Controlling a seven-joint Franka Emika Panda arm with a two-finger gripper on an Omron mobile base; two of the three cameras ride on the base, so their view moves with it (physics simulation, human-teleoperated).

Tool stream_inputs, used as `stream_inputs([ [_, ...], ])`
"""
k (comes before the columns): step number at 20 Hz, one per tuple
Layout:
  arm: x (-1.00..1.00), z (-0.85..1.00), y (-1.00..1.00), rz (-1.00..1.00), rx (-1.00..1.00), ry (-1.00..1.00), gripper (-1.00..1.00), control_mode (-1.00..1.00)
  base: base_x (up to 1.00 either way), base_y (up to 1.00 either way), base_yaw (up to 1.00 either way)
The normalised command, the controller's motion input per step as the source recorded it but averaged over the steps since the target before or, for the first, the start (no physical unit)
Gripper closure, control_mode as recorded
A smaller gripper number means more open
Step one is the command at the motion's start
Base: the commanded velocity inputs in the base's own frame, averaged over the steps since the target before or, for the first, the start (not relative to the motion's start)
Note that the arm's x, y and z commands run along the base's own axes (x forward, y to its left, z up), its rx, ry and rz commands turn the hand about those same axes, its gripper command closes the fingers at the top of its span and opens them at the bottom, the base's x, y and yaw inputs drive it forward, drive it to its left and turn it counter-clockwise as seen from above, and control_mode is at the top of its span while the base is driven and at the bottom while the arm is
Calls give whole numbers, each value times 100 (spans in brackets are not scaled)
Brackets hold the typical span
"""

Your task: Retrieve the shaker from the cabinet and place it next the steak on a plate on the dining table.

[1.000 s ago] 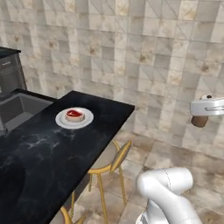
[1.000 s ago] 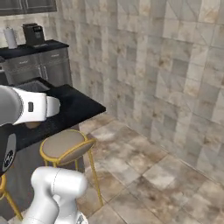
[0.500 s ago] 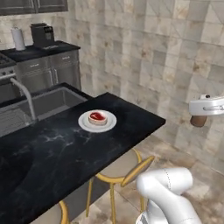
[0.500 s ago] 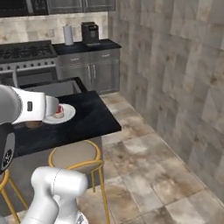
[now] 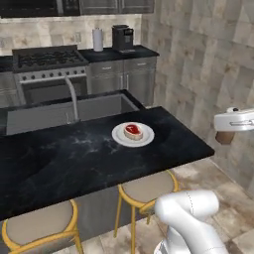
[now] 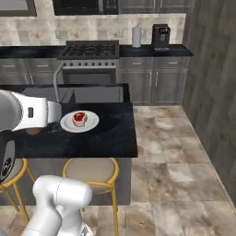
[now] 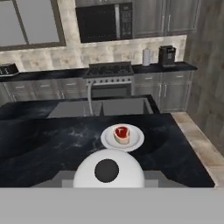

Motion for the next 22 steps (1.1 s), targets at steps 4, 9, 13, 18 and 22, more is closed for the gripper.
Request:
stream_inputs([
  [4, 0, 0, 0, 0, 0, 0, 100, 100, 100, -29, 61],
  [9, 0, 0, 0, 0, 0, 0, 100, 100, 100, -38, 53],
  [13, 0, 0, 0, 0, 0, 0, 100, 100, 100, -32, 40],
  [18, 0, 0, 0, 0, 0, 0, 100, 100, 52, 0, 14],
  [22, 0, 0, 0, 0, 0, 0, 100, 100, 4, 0, 2],
])
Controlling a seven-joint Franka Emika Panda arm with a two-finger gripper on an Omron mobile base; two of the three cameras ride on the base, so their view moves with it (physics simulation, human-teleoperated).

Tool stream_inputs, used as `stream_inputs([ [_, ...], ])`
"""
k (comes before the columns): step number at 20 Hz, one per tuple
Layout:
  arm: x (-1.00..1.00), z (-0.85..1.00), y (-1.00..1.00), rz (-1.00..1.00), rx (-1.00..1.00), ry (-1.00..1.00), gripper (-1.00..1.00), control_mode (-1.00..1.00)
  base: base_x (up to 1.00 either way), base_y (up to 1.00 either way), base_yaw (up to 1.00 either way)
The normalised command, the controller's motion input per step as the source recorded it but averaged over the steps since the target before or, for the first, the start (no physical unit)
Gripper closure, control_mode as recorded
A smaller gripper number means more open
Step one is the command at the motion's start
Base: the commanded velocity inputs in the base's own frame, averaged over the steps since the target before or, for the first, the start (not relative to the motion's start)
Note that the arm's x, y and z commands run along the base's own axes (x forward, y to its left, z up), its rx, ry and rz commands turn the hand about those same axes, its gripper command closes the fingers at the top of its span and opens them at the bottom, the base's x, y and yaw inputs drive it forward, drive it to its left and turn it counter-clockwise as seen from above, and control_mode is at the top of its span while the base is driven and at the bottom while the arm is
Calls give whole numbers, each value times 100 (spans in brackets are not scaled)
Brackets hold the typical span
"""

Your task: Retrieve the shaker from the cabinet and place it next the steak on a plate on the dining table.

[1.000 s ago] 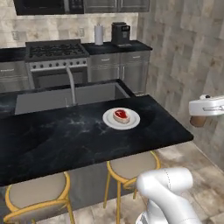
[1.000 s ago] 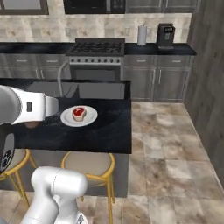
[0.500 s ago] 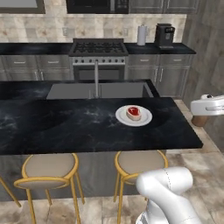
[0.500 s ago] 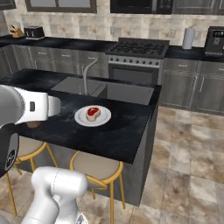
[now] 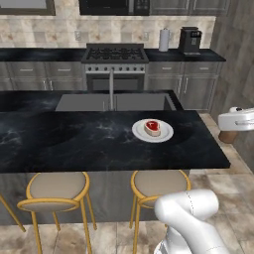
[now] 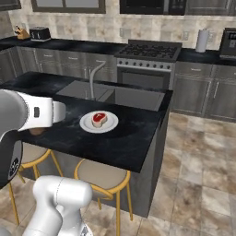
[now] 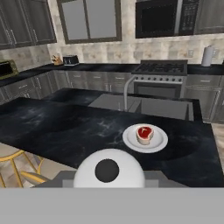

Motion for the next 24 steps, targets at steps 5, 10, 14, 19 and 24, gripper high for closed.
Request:
stream_inputs([
  [5, 0, 0, 0, 0, 0, 0, 100, 100, 0, 4, -2],
  [10, 0, 0, 0, 0, 0, 0, 100, 100, 0, 0, 0],
  [14, 4, -1, 0, 0, 0, 0, 100, -100, 4, 0, 0],
  [19, 25, -1, -47, 8, 0, 0, 100, -100, 0, 0, 0],
  [24, 34, -1, -65, 15, 0, 0, 100, -100, 0, 0, 0],
])
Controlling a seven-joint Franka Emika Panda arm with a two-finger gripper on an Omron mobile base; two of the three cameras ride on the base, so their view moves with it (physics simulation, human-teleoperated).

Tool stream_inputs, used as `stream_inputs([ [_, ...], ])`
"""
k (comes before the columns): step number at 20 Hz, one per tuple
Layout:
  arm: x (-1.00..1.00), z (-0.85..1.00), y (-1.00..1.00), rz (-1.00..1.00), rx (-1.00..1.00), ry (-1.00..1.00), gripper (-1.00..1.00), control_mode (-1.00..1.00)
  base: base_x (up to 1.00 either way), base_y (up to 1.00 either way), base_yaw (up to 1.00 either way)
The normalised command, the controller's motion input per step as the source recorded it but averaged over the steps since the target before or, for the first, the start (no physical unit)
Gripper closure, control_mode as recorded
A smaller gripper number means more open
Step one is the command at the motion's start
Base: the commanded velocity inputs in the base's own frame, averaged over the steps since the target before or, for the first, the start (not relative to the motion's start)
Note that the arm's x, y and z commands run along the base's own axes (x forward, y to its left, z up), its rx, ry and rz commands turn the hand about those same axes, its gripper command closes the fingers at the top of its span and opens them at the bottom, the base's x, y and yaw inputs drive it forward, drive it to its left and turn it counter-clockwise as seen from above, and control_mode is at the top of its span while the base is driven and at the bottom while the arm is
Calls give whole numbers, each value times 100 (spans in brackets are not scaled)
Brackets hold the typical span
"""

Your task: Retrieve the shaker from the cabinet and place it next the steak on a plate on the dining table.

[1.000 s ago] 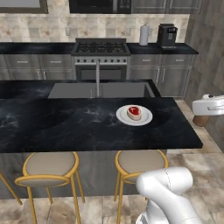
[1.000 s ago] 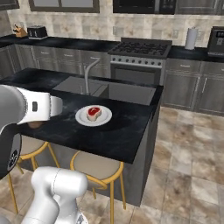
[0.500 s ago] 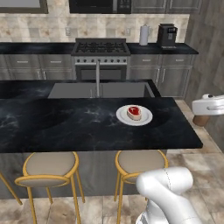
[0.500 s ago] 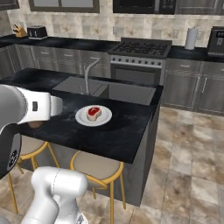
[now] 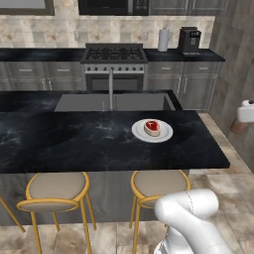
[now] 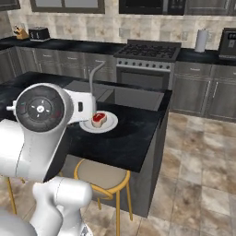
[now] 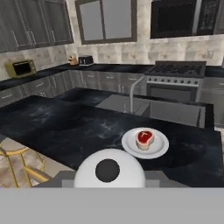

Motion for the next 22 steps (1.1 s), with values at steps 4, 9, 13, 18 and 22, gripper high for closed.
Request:
stream_inputs([
  [4, 49, -21, -44, 27, 0, 0, 100, -100, 0, 0, 0],
  [9, 51, -35, -18, 29, 0, 1, 100, -100, 0, 0, 0],
  [13, 39, -37, -2, 8, 0, 0, 100, -100, 0, 0, 0],
  [18, 37, -35, -1, 0, 0, -1, 100, -100, 0, 0, 0],
  [22, 31, -31, 0, 0, 0, -18, 100, -100, 0, 0, 0],
])
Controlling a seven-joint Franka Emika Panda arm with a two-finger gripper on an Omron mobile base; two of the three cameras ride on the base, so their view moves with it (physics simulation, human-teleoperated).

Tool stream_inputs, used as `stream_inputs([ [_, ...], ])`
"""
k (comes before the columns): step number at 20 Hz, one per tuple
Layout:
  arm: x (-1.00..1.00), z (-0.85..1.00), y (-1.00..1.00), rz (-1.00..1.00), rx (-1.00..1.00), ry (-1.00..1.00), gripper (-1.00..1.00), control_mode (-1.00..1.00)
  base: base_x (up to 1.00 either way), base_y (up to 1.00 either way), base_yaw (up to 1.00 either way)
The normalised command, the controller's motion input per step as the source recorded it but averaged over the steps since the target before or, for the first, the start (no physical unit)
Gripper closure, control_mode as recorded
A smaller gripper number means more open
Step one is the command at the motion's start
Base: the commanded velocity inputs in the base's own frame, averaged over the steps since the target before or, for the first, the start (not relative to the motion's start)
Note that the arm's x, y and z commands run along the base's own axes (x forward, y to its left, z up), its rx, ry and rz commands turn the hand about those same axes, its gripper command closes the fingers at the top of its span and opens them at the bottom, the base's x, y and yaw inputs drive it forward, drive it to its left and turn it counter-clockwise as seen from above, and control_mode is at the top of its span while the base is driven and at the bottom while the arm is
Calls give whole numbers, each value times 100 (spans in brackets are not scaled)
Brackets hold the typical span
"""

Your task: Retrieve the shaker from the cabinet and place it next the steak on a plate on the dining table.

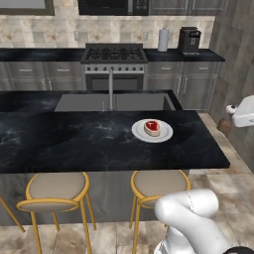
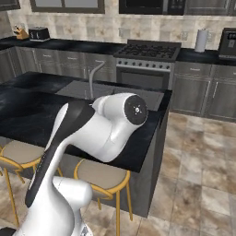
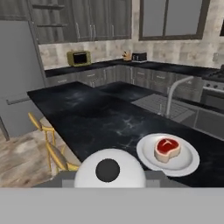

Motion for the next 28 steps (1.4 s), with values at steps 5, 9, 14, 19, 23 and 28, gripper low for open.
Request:
stream_inputs([
  [5, 23, -41, 0, -1, 0, -19, 100, -100, 0, 0, 0],
  [9, 18, -46, 0, 0, 0, -6, 100, -100, 0, 0, 0],
  [14, 27, -31, 0, 0, 0, 1, 100, -100, 0, 0, 0],
  [19, 42, -24, 0, 0, 2, 15, 100, -100, 0, 0, 0],
  [23, 51, -19, -6, 0, 8, 23, 100, -100, 0, 0, 0],
  [28, 44, -23, -15, 0, 5, 9, 100, -100, 0, 0, 0],
])
